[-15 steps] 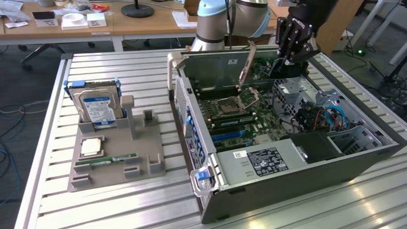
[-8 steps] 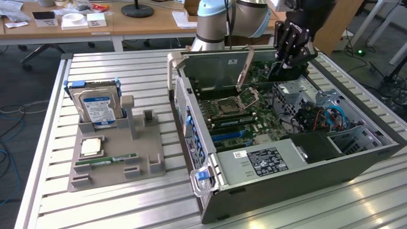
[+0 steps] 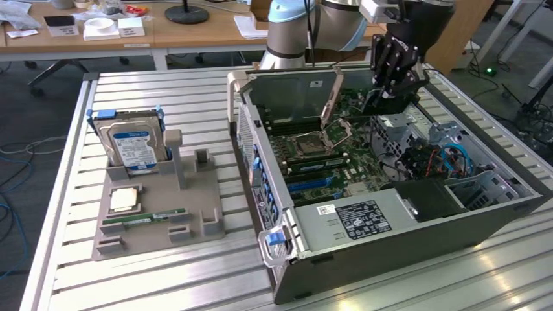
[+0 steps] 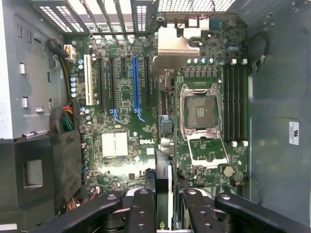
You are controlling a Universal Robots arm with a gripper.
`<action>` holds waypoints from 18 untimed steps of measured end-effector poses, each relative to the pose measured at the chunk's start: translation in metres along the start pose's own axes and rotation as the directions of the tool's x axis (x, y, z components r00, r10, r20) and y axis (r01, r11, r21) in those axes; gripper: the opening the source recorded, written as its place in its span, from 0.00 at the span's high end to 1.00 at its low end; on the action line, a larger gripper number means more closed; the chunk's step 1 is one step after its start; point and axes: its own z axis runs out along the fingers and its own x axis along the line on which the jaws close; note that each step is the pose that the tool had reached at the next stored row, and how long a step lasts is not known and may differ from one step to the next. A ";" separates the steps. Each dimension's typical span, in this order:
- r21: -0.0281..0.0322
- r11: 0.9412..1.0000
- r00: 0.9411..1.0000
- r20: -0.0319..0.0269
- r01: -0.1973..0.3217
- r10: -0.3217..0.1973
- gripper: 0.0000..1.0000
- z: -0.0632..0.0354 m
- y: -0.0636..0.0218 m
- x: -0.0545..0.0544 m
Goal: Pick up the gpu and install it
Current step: 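Insert the gpu into the slot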
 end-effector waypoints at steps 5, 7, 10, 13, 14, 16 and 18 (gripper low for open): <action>0.000 1.000 1.000 0.000 0.000 0.000 0.74 0.0032 0.0010 0.005; 0.000 1.000 1.000 0.000 0.000 0.000 0.74 0.0043 0.0014 0.006; 0.000 1.000 1.000 0.000 0.000 0.000 0.74 0.0059 0.0019 0.008; 0.000 1.000 1.000 0.000 0.000 0.000 0.74 0.0059 0.0019 0.008; 0.000 1.000 1.000 0.000 0.000 0.000 0.74 0.0059 0.0019 0.008; 0.000 1.000 1.000 0.000 0.000 0.000 0.74 0.0060 0.0019 0.008; 0.000 1.000 1.000 0.000 0.000 0.000 0.74 0.0063 0.0019 0.008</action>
